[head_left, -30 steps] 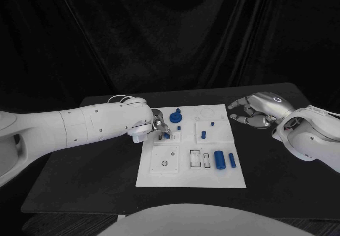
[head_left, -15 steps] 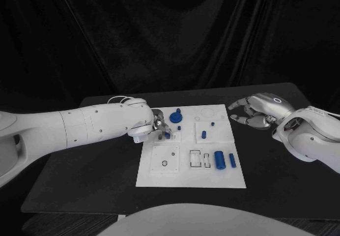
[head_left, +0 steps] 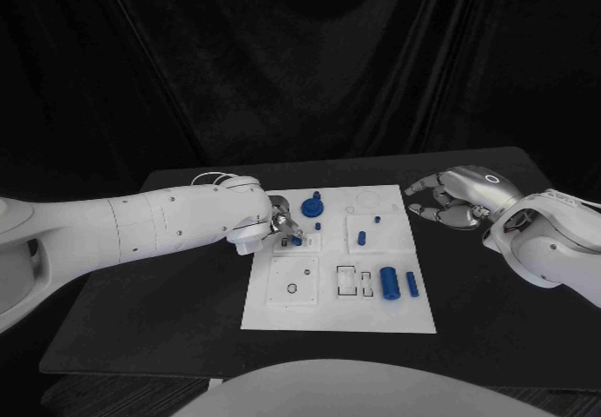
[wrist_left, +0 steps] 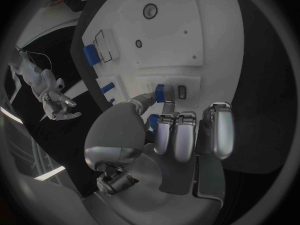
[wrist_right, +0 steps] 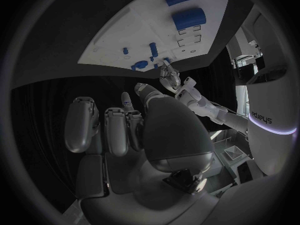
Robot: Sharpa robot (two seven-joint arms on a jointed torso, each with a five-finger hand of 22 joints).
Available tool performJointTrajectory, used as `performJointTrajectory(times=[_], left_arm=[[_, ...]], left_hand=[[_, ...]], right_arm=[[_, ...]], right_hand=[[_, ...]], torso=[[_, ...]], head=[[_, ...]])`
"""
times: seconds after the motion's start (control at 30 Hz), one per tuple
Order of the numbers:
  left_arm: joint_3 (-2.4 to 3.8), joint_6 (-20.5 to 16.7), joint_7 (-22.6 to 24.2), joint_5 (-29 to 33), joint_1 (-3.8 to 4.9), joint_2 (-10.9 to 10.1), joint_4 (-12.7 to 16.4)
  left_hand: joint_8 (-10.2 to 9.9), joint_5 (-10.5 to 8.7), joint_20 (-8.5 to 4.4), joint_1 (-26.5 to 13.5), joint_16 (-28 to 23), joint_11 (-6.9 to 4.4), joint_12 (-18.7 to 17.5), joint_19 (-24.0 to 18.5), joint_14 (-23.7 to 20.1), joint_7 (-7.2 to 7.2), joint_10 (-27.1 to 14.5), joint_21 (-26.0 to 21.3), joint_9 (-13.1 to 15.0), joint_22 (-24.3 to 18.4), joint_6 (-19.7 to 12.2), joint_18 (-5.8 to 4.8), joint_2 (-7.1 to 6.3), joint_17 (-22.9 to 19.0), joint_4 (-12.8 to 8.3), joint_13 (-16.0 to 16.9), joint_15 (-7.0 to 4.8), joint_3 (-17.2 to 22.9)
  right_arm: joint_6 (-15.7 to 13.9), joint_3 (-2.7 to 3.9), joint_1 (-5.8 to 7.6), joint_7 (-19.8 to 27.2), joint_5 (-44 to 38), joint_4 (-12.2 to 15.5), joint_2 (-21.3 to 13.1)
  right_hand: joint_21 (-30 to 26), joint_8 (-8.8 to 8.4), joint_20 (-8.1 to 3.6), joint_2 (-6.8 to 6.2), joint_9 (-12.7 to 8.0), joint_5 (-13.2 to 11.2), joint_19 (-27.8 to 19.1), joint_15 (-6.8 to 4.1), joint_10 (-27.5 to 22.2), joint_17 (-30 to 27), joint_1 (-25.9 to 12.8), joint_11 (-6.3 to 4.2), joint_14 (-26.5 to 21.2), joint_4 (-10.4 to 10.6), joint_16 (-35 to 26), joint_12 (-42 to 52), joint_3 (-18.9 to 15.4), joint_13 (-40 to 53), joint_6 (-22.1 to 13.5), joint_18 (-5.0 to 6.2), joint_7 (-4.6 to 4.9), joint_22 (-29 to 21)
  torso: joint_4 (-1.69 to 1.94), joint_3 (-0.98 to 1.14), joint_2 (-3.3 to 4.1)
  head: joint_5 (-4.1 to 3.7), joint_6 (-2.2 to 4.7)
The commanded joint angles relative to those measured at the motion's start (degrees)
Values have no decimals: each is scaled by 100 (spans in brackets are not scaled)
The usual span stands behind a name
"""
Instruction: Assemble the parts on the task board
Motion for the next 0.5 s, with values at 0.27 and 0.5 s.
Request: performJointTrajectory(times=[0.27, 0.5], left_arm=[[0, 101, 73, 25, -28, 0, -9], [0, 163, 95, 25, -49, 23, -30]], left_hand=[[-50, 15, -4, -9, 15, -28, 16, -7, 617, -30, 608, -28, -3, 621, 5, 10, 35, 1509, -44, 1504, -34, 88], [-193, -800, 25, -225, 15, 11, 16, -36, 617, 9, 608, -75, 25, 614, 4, 14, 30, 1509, 63, 1504, 4, -13]], right_arm=[[49, 5, -24, -119, -13, -11, 13], [60, 5, -28, -120, -13, -12, 18]], right_hand=[[-44, -41, -4, -22, -13, 33, -54, 44, 3, 150, 50, 31, 296, 2, -43, -41, 46, 493, 25, 35, 27, 980], [-44, -41, -4, -22, -13, 33, -54, 44, 3, 150, 50, 31, 296, 2, -43, -41, 46, 493, 25, 35, 27, 980]], torso=[[0, 0, -1], [-1, 0, 0]], head=[[11, 0], [7, 0]])
